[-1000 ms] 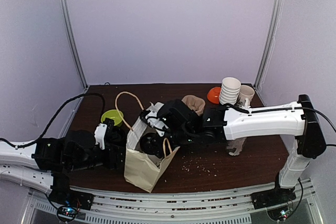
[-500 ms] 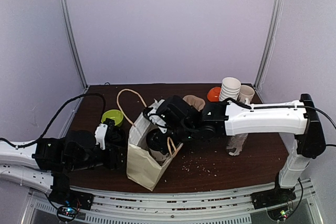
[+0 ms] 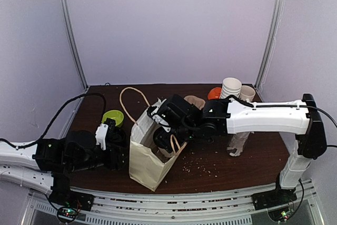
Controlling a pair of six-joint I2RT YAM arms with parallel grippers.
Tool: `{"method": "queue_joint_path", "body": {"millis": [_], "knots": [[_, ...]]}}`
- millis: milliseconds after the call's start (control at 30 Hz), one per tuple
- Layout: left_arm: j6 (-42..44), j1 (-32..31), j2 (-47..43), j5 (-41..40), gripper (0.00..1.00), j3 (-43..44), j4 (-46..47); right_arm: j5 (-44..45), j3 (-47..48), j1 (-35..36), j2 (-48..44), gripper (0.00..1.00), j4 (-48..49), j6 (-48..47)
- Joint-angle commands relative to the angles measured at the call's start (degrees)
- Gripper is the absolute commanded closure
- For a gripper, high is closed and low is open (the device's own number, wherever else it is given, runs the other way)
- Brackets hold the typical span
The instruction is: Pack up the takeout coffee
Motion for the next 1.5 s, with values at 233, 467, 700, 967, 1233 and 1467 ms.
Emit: {"method": "queue_joint_path", "body": {"millis": [233, 467, 700, 967, 1233, 1467], "knots": [[1.0, 0.1, -0.4, -0.4, 0.23, 0.7, 1.7, 8.1, 0.4, 0.6, -1.3, 0.62, -2.7, -0.6], [0.9, 0.1, -0.2, -0.4, 0.18, 0.7, 2.0, 6.2, -1.4, 0.7, -0.9, 0.62, -1.1, 0.3], [1.0, 0.1, -0.2, -0.5, 0.13, 0.9, 1.8, 7.6, -3.7, 1.0, 0.6, 0.62, -0.3, 1.1], [0.4, 0.1, -3.0, -3.3, 0.06, 2.9, -1.6, -0.1, -4.5, 0.9, 1.7, 0.61, 1.0, 2.4], [2.6, 0.1, -8.7, -7.6, 0.02, 7.1, -5.9, -1.3, -4.8, 0.8, 3.2, 0.61, 1.5, 3.0], [6.5, 0.1, -7.7, -7.1, 0.02, 11.4, -3.8, -0.9, -6.0, 0.6, 3.8, 0.61, 1.7, 3.1]]}}
